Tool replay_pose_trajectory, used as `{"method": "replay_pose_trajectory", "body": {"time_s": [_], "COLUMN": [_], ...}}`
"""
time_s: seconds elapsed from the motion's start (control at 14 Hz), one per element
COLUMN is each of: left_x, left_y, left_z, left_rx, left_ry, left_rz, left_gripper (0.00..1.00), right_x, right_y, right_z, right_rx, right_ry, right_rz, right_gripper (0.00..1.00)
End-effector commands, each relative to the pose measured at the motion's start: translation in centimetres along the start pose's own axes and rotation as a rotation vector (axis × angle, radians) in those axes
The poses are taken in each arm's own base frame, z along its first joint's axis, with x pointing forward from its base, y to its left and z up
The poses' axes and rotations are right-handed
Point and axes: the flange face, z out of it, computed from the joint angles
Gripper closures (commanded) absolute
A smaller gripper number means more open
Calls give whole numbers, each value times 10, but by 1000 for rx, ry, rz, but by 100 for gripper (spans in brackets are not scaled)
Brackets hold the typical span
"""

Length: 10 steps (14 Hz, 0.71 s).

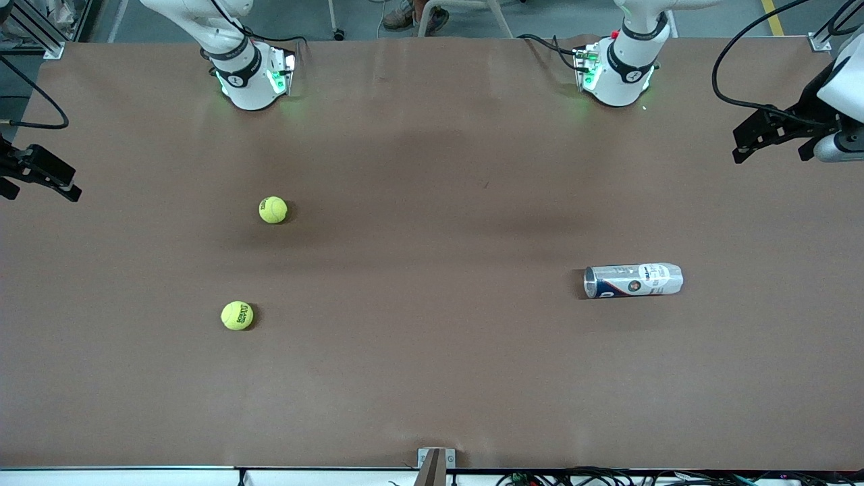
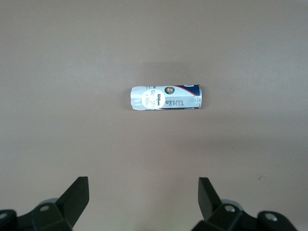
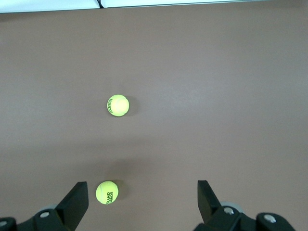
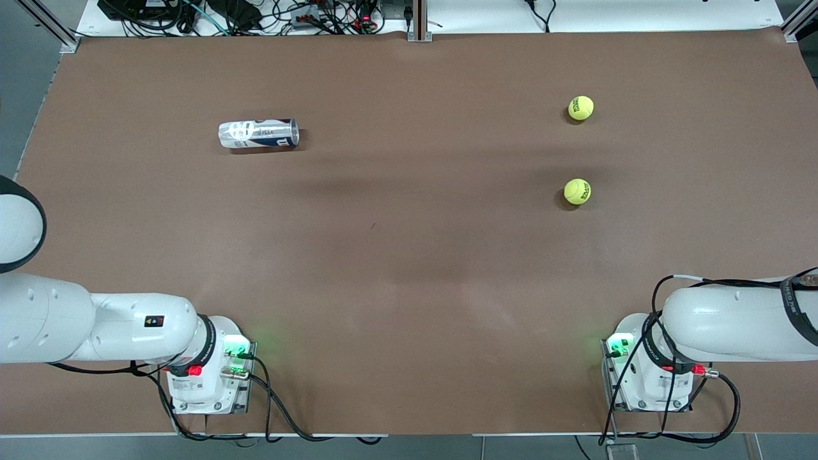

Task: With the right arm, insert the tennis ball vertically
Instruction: 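Reach the left gripper down to the white Wilson can lying flat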

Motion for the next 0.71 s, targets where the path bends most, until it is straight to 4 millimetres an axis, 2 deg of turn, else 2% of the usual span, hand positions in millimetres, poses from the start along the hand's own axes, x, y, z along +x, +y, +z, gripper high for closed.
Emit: {"method": "replay_pose_trajectory", "body": {"time_s": [0.0,0.21,0.36,0.43,0.64], "left_x": [-2,0,10,13,27], "left_y": [3,0,-5,-9,-6], "left_z": [-2,-3,-4,4,32], "left_rx": [9,11,9,-5,0], "left_ry": [-19,-17,-11,-27,-76], "left_rz": [10,12,19,39,112], "left_gripper": [0,0,0,0,0], "right_x": [-6,-7,-7,-7,-6], "right_y": [11,9,9,8,6], "right_z": [-8,-7,-7,-5,-4], "right_rx": [-8,-7,-7,-6,-6], "right_ry": [0,-10,-10,-13,-14], "right_rz": [16,10,8,7,4], "right_gripper": [0,0,0,0,0]}}
